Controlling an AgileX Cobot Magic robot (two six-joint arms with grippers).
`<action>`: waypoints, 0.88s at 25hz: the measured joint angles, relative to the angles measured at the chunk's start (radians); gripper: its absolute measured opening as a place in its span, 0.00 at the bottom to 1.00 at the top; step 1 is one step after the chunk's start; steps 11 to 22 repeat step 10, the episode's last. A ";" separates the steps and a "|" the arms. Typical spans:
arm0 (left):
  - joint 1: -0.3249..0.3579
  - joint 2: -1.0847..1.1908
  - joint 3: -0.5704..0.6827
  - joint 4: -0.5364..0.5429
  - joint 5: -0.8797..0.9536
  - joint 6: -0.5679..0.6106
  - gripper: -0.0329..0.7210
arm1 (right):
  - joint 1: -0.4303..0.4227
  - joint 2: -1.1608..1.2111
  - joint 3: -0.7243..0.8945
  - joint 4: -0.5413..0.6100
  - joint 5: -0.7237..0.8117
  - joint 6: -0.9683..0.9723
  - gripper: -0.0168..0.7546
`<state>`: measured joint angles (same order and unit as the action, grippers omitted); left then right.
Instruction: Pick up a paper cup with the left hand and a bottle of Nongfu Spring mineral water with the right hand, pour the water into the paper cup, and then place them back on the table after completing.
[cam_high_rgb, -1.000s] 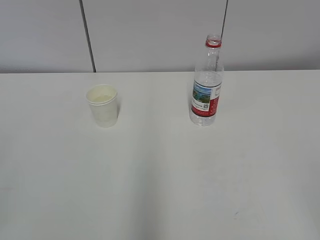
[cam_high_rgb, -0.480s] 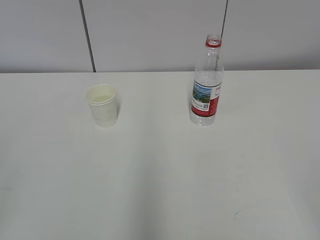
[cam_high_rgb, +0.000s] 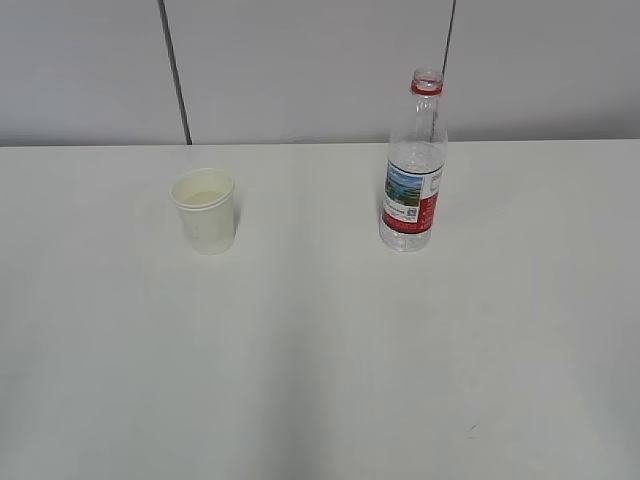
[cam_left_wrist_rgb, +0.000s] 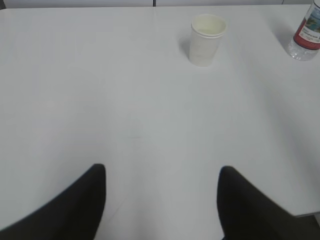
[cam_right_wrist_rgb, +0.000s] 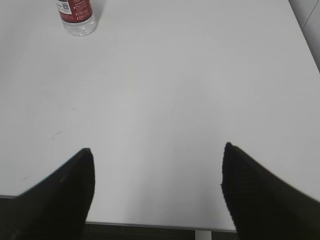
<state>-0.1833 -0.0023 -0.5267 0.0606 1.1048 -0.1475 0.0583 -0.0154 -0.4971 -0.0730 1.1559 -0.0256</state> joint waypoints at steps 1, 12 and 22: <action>0.000 0.000 0.000 0.000 0.000 0.000 0.62 | 0.000 0.000 0.000 0.000 0.000 0.000 0.78; 0.000 -0.001 0.000 0.000 0.000 0.000 0.62 | 0.000 0.000 0.000 0.000 -0.002 0.000 0.78; 0.000 -0.001 0.000 0.000 0.000 0.000 0.62 | 0.000 0.000 0.000 0.000 -0.002 0.000 0.78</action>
